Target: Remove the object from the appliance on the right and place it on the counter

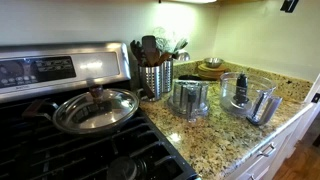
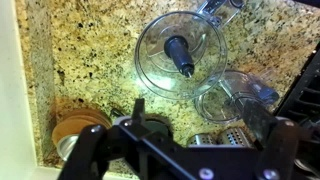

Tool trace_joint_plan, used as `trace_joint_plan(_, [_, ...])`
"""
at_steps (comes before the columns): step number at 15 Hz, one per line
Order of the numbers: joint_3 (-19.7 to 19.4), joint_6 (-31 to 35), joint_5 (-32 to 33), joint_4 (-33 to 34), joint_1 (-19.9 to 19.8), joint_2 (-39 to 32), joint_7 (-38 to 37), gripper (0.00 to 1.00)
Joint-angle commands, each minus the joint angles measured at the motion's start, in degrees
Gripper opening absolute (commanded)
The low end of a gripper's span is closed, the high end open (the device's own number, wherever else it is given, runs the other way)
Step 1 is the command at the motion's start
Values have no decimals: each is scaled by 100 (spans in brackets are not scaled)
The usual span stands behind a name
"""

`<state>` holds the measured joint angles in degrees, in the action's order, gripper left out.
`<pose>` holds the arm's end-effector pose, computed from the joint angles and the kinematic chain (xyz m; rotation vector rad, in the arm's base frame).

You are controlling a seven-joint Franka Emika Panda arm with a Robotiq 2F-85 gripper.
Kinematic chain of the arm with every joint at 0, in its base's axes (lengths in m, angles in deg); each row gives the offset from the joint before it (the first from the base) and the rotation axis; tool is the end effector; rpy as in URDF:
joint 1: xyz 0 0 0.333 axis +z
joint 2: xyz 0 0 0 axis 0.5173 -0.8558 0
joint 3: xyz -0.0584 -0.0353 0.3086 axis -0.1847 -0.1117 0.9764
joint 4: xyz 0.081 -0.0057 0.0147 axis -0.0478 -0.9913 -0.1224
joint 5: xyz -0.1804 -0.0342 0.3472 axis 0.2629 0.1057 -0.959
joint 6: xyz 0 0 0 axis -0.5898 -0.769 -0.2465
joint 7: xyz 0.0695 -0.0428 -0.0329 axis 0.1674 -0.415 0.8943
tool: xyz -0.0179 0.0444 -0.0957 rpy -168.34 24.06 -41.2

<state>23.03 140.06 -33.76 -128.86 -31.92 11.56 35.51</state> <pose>0.4318 -0.1077 0.5718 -3.0928 -0.4086 -0.2497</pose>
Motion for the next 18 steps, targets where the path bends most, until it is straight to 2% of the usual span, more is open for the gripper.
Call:
trace_joint_plan(1, [34, -13, -18, 13, -41, -8, 14, 100])
trace_joint_plan(9, [77, 34, 34, -55, -59, 6, -74, 100])
trace_joint_plan(18, [437, 364, 409, -943, -125, 282, -786, 100])
